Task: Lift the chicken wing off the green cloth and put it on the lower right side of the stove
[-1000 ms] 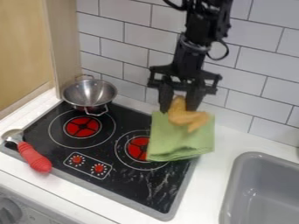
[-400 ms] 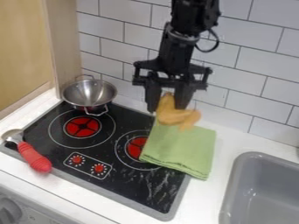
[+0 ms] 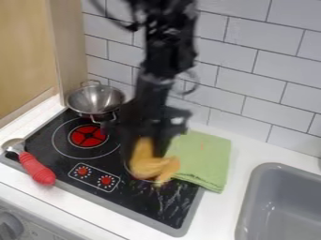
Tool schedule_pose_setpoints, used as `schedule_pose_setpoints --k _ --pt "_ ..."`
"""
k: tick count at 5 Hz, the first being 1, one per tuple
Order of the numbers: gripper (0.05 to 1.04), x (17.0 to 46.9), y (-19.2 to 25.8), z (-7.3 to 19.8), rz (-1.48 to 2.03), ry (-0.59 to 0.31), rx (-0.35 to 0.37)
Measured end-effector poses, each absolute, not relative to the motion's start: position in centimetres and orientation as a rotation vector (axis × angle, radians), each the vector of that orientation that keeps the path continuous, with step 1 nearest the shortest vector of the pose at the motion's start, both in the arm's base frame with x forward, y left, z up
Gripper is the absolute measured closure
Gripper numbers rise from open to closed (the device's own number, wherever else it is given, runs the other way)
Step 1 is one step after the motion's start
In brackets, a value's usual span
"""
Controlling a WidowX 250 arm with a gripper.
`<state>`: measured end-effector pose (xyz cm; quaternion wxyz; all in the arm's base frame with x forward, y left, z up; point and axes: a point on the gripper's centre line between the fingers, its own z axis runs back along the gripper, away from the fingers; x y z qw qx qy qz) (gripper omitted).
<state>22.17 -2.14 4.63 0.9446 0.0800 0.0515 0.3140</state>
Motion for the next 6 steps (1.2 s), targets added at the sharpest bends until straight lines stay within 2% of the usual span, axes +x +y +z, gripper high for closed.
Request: schedule_pose_setpoints --k 1,3,4,6 --pt "0.566 20.2 -1.8 2.8 0.642 0.121 0.158" --pt "0.566 18.9 -1.3 0.8 0.654 0.089 0.128" --pt "0.566 17.7 -0.8 0.6 0.695 0.064 0.126" --pt "0.566 17.6 -0.6 0.3 0.739 0.045 0.129"
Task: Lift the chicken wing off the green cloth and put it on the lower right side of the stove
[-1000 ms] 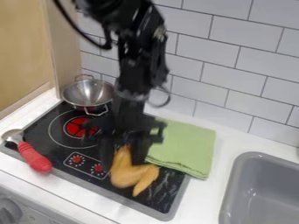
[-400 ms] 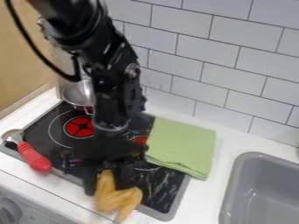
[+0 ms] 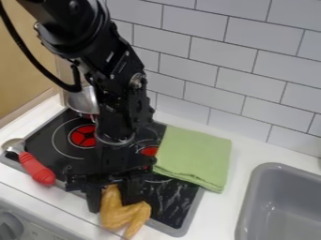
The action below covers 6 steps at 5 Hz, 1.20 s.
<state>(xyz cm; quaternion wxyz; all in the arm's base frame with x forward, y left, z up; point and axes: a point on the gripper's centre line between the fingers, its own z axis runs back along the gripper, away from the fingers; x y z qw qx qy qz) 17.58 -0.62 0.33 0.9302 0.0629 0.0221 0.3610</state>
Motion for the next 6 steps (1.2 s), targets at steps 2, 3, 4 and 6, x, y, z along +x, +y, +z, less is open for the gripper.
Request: schedule_pose_setpoints --k 2,3,4,6 --pt "0.513 17.4 -0.5 0.4 0.741 0.053 0.139" --pt "0.177 16.7 -0.5 0.5 0.733 0.101 0.159" --pt "0.059 17.1 -0.5 1.0 0.729 0.112 0.168" --pt "0.085 19.0 -0.5 3.7 0.698 0.098 0.204"
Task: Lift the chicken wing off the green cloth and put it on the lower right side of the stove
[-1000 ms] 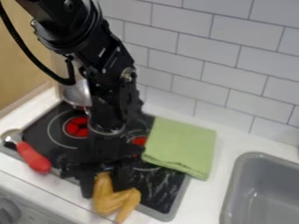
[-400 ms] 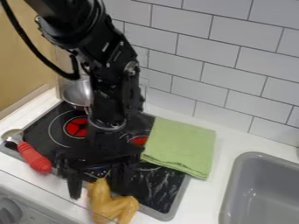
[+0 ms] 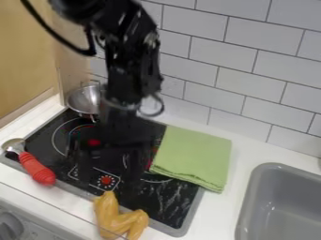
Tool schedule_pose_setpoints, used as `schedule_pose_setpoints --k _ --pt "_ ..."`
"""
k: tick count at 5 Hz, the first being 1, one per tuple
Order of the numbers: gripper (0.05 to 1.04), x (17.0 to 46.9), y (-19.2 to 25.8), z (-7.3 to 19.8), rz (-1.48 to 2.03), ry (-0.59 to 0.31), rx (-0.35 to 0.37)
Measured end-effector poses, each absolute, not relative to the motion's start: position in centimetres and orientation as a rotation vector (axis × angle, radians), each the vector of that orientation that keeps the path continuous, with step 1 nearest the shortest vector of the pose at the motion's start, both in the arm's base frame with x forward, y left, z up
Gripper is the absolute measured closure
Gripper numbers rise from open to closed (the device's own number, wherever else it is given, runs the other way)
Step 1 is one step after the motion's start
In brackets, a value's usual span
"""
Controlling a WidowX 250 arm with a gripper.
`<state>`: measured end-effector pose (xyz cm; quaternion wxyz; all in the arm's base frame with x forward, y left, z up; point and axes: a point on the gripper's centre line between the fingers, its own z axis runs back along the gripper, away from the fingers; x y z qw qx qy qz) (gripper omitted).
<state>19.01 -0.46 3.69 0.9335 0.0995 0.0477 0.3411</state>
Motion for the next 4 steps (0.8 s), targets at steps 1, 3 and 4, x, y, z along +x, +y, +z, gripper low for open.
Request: schedule_pose_setpoints --k 1,3,4 --pt "0.084 21.5 -0.4 5.9 0.628 0.062 0.211" --pt "0.084 23.6 0.5 6.6 0.191 0.115 0.14" --pt "0.084 25.5 -0.1 7.3 0.074 0.053 0.147"
